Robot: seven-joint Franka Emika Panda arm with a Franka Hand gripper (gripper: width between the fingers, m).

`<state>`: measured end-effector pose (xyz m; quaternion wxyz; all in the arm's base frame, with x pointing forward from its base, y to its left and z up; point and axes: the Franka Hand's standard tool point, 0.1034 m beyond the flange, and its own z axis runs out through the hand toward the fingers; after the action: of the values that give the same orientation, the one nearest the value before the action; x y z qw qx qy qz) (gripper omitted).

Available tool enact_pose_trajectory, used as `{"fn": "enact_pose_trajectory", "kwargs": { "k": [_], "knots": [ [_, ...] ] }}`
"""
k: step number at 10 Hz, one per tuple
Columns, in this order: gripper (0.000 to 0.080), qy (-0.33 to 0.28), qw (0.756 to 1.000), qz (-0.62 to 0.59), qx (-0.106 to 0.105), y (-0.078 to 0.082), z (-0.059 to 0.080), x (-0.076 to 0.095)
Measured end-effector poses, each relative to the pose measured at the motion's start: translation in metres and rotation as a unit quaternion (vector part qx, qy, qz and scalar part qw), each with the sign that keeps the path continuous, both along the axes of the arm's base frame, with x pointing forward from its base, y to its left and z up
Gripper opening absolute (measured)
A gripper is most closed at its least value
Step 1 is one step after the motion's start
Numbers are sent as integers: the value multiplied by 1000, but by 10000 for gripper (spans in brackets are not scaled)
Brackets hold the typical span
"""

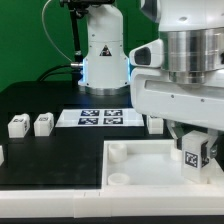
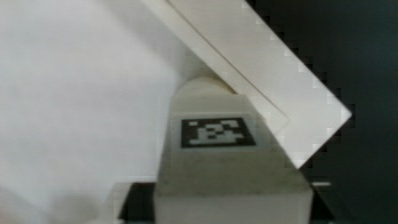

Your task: Assemble one leg

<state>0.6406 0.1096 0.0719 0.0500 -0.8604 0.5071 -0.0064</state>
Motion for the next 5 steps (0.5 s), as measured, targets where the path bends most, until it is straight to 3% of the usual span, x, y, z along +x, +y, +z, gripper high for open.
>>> {"fn": "enact_pose_trajectory", "kwargs": {
  "k": [4,5],
  "knots": [
    [292,27,963,-267,29,5,-2,-3],
    [292,26,963,-267,28,6,-2,-3]
  ]
}}
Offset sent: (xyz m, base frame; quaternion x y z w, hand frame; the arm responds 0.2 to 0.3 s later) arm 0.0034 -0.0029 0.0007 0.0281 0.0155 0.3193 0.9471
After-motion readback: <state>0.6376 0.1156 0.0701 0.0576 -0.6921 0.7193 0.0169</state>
